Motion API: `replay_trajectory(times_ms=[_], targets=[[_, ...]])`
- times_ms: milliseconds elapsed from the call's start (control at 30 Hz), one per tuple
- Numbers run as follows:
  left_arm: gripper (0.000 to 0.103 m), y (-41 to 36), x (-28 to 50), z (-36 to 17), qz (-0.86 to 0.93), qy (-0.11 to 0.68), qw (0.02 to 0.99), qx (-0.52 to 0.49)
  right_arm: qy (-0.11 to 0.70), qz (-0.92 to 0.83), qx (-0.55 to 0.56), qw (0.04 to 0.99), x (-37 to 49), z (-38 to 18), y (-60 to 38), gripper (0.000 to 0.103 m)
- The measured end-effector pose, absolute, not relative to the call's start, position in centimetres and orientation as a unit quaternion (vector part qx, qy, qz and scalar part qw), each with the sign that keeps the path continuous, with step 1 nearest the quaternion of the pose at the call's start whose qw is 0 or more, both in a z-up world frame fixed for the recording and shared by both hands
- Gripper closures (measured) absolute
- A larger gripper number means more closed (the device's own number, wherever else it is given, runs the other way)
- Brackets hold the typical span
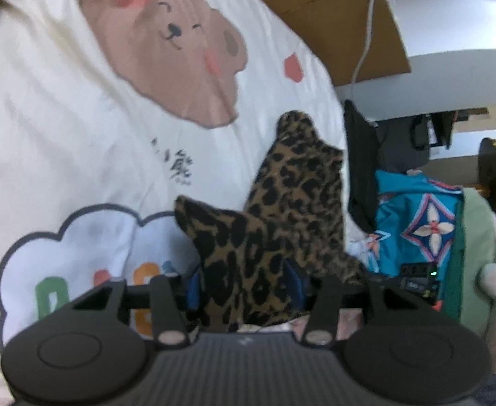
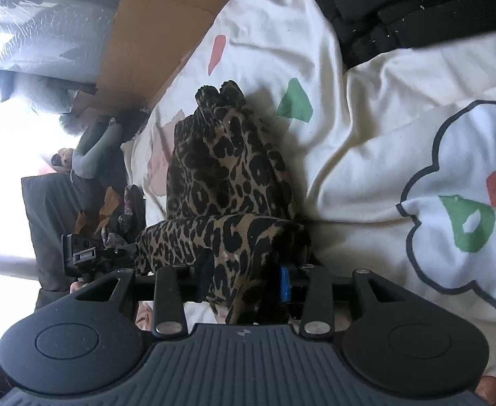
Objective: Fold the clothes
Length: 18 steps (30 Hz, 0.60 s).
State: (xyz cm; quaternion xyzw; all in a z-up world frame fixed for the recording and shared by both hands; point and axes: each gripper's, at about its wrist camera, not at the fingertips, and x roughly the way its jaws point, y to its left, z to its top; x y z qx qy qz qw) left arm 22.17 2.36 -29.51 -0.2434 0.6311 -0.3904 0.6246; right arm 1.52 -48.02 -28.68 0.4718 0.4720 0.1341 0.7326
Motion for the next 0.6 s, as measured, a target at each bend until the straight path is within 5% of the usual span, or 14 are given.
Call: replay_trajectory(times_ms=[600], targets=[[0.052, 0.3, 25.9, -27.1, -0.374, 0.588, 0.673, -0.248, 0.390, 0.102, 0.505, 0.763, 4.2, -27.3, -50.9, 0.058]])
